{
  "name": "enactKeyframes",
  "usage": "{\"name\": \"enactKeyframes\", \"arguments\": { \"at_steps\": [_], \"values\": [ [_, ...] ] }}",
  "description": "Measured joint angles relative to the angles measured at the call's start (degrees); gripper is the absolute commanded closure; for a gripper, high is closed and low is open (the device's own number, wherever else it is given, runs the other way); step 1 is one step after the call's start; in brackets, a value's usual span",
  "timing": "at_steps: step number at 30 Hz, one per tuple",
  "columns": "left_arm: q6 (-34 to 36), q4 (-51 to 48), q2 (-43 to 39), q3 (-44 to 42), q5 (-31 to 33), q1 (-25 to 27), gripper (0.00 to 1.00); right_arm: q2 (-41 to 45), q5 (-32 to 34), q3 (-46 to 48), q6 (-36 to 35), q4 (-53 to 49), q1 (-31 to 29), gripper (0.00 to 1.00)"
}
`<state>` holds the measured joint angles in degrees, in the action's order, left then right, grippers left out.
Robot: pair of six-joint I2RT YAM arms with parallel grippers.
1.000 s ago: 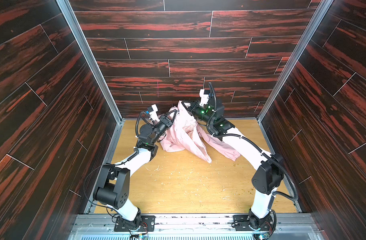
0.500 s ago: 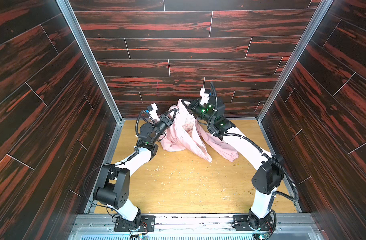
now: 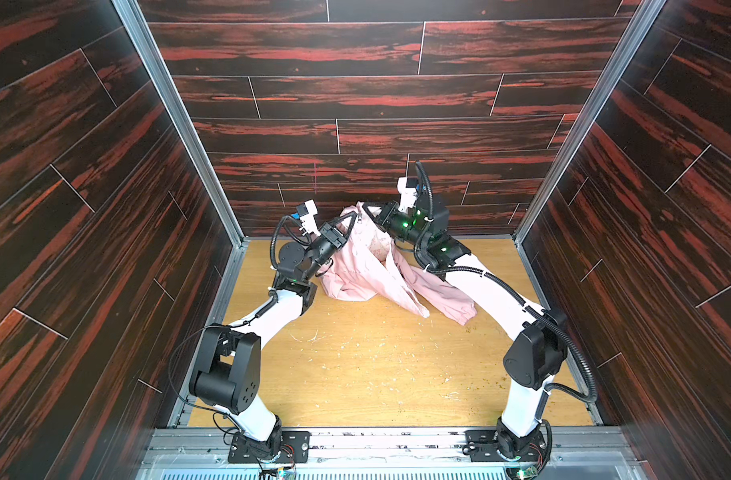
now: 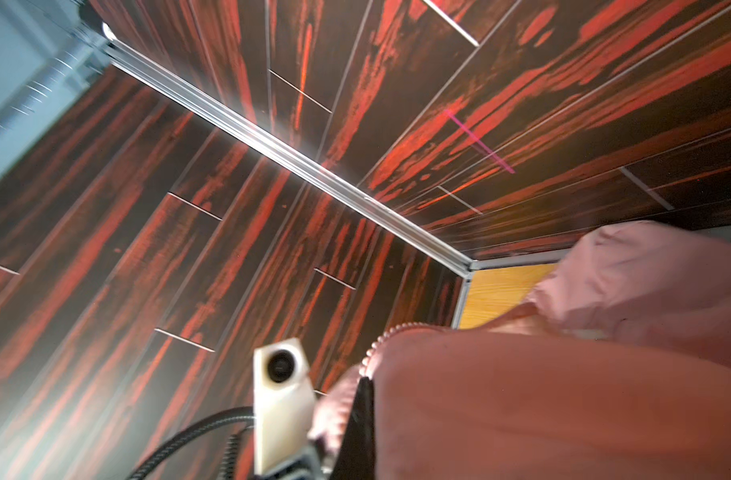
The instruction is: Zip up the jacket
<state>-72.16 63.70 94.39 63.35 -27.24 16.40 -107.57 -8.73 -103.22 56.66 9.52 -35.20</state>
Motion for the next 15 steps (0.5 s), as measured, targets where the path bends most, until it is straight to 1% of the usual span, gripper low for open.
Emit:
{"name": "enactKeyframes", "arguments": {
  "at_steps": [6, 15],
  "values": [
    [-2.16, 1.97, 0.66, 0.0, 0.92, 0.0, 1.0, 0.0, 0.17, 2.23, -0.26, 2.84, 0.39, 1.0],
    [-2.89, 2.6, 0.66, 0.0, 1.57, 0.02, 1.0, 0.0, -0.11, 2.45, 3.61, 8.46, 0.39, 1.0]
  ]
}}
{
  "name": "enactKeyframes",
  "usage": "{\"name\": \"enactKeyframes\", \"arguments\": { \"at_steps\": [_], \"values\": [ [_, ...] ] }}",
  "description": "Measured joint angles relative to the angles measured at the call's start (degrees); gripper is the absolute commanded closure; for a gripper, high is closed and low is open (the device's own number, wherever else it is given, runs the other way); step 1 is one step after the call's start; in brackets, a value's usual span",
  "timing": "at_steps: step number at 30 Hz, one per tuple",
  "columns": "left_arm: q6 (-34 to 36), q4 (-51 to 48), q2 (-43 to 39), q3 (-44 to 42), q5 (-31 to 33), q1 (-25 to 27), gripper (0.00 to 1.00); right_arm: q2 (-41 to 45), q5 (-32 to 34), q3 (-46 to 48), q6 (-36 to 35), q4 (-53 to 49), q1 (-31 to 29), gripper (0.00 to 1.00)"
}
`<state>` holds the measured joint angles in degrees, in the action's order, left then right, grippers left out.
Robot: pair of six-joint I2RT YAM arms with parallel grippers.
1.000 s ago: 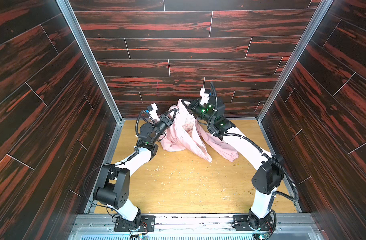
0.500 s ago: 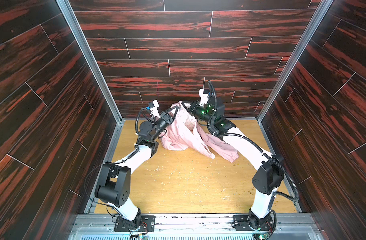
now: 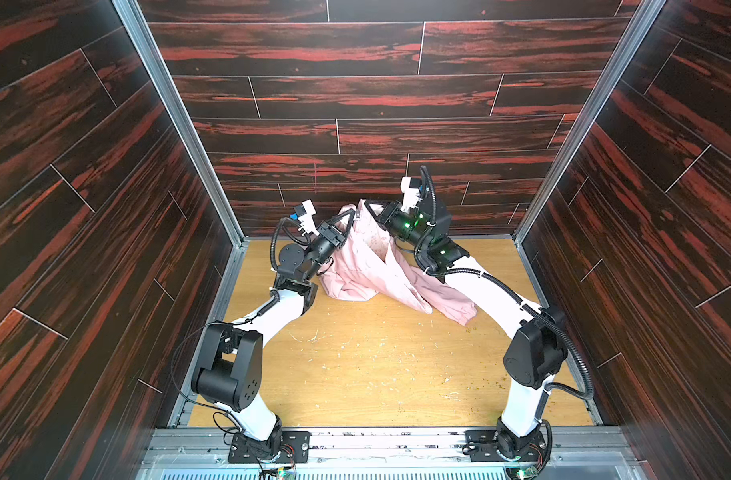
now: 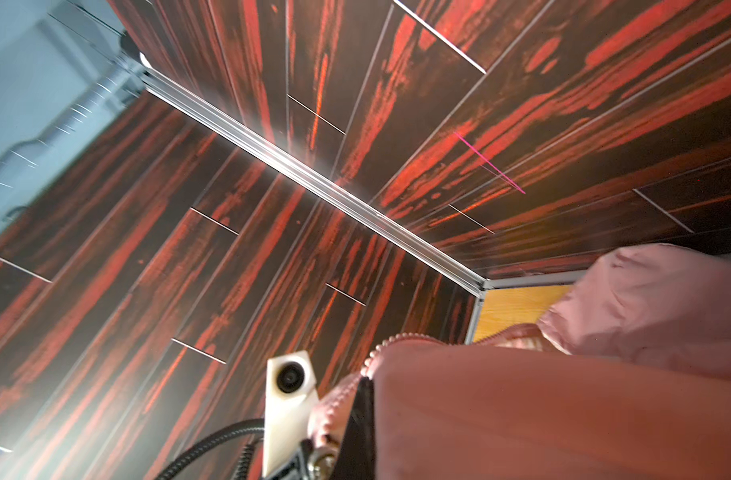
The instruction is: Zip up the jacket
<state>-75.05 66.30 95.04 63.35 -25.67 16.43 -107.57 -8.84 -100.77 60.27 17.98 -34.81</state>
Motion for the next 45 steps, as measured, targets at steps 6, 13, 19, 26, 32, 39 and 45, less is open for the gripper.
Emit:
{"name": "enactKeyframes", "arguments": {
  "at_steps": [6, 13, 19, 26, 32, 39, 45],
  "values": [
    [-0.22, 0.2, 0.02, 0.0, 0.24, 0.0, 1.0, 0.0, -0.15, -0.02, 2.21, 1.22, -0.07, 1.0],
    [-0.44, 0.24, 0.11, 0.0, 0.24, 0.0, 1.0, -0.11, -0.61, -1.77, 3.19, 1.31, -0.9, 1.0],
    [-0.44, 0.35, 0.11, 0.0, 0.26, 0.0, 1.0, -0.11, -0.42, -3.3, 3.37, 1.36, -1.42, 1.0],
    [-0.44, 1.03, 0.11, 0.0, 0.59, 0.0, 1.0, -0.11, 1.55, -3.3, 4.57, 0.2, -1.46, 1.0],
    [-0.44, 1.2, 0.11, 0.0, 0.66, 0.0, 1.0, -0.11, 2.23, -3.3, 6.25, -0.57, -1.46, 1.0],
    [-0.44, 1.25, 0.11, 0.0, 0.63, 0.0, 1.0, -0.13, 2.19, -3.3, 7.93, -0.57, -1.46, 1.0],
    [-0.42, 1.25, 0.11, 0.0, 0.63, 0.0, 1.0, -0.13, 2.14, -3.17, 8.59, -0.57, -1.57, 1.0]
  ]
}}
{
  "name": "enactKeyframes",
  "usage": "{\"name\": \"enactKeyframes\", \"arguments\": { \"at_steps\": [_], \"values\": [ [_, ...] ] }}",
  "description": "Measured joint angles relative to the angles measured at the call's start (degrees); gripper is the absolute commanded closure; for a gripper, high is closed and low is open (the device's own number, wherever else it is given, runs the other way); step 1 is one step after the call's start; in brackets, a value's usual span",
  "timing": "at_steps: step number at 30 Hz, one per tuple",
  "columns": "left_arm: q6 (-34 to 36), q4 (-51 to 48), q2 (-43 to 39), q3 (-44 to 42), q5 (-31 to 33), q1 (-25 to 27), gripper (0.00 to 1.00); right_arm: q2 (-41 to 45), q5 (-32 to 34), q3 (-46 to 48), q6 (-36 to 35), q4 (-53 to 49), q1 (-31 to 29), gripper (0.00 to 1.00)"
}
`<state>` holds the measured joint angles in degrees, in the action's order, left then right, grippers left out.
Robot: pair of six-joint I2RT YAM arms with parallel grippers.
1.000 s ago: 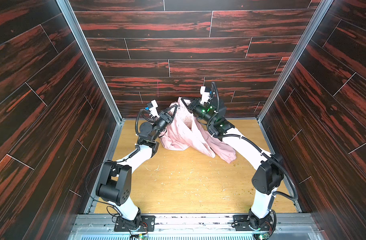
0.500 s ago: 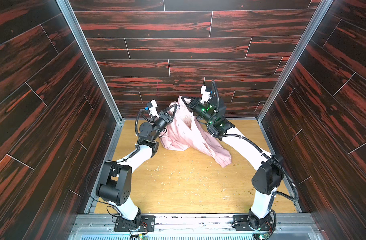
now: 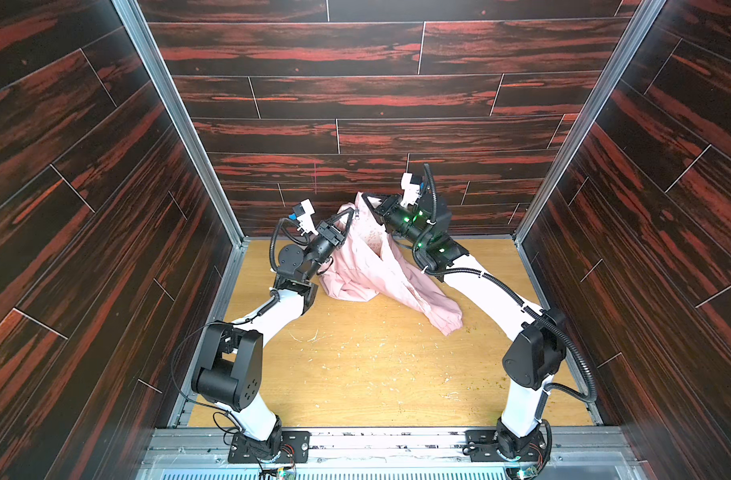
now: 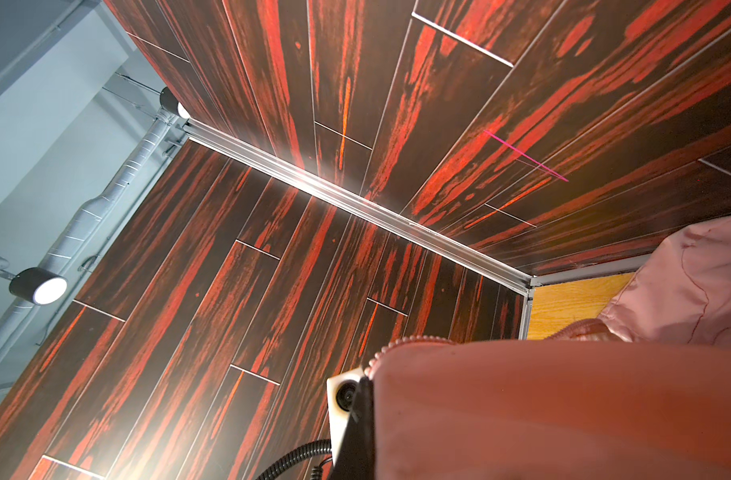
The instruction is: Zip up the jacket
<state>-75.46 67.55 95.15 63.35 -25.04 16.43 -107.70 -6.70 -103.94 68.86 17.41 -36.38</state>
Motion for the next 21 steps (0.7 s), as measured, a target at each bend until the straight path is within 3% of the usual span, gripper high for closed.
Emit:
{"name": "enactKeyframes", "arguments": {
  "at_steps": [9, 21],
  "values": [
    [0.02, -0.02, 0.0, 0.0, -0.04, 0.0, 1.0, 0.02, -0.59, 1.97, 0.52, 0.15, -0.26, 1.0],
    [-0.96, -0.02, 0.0, 0.0, -0.42, 0.0, 1.0, 0.02, -1.49, 2.43, -4.04, -0.59, -0.26, 1.0]
  ]
}}
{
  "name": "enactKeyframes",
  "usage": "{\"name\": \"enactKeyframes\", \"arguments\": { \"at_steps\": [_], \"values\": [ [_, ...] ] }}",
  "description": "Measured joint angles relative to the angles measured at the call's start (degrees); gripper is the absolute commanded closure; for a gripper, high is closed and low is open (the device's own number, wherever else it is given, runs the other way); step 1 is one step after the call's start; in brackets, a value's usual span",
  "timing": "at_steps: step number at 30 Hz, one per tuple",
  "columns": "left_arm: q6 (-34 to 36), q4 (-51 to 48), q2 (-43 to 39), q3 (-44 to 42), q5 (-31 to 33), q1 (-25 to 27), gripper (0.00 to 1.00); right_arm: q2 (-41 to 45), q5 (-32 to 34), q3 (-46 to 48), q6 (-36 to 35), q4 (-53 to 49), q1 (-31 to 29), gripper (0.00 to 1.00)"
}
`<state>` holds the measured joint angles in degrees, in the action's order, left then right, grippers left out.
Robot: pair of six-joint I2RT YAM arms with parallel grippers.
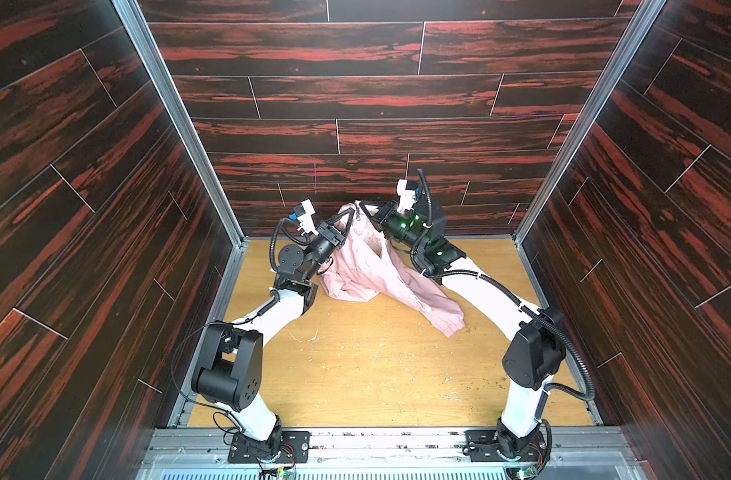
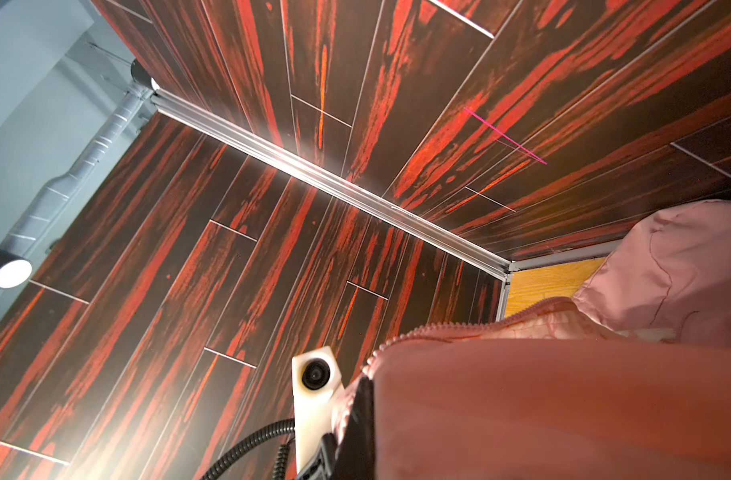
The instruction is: Zip up the jacket
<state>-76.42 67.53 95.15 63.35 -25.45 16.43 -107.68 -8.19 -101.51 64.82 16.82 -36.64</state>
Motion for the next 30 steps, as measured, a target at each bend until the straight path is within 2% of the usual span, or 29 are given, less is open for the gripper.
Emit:
{"name": "enactKeyframes", "arguments": {
  "at_steps": [7, 30],
  "values": [
    [-1.44, 0.02, 0.0, 0.22, -0.04, -0.02, 1.0, 0.0, -1.77, -0.48, -4.26, -0.11, 0.02, 1.0],
    [-3.61, 1.4, 0.2, 1.81, 0.46, -0.15, 1.0, 0.11, -2.29, -0.74, -5.51, 2.16, -0.48, 1.0]
  ]
}}
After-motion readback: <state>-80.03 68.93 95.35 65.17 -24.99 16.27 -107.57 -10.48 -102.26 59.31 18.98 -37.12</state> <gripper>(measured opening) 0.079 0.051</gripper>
